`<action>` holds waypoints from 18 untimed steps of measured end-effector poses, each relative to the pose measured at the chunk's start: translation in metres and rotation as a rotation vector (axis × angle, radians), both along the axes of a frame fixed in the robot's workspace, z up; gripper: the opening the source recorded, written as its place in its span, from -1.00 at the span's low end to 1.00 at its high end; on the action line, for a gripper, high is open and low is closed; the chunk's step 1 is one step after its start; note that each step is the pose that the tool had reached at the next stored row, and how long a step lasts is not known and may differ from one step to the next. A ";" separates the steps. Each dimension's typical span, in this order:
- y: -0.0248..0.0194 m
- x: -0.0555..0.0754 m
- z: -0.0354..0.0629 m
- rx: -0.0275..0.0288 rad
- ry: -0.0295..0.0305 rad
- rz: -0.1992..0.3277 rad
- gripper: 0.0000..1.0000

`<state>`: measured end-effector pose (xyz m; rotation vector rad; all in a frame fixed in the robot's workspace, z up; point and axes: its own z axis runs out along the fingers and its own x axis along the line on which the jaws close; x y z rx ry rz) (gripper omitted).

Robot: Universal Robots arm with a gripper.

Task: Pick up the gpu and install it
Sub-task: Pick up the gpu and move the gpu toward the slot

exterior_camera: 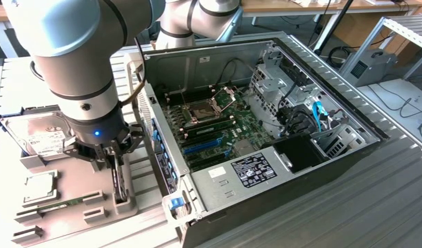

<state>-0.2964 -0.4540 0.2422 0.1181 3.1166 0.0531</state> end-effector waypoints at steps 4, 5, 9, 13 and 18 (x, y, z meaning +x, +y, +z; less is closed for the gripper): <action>0.0000 0.000 0.0032 0.0000 0.0000 0.000 -0.47; 0.0000 0.000 0.0038 0.0000 0.0000 0.000 -0.47; 0.0000 0.000 0.0058 -0.0002 -0.0001 0.000 -0.47; 0.0005 0.000 0.0072 -0.0008 0.0000 0.000 -0.47; 0.0006 0.000 0.0090 -0.0012 -0.0001 0.000 -0.47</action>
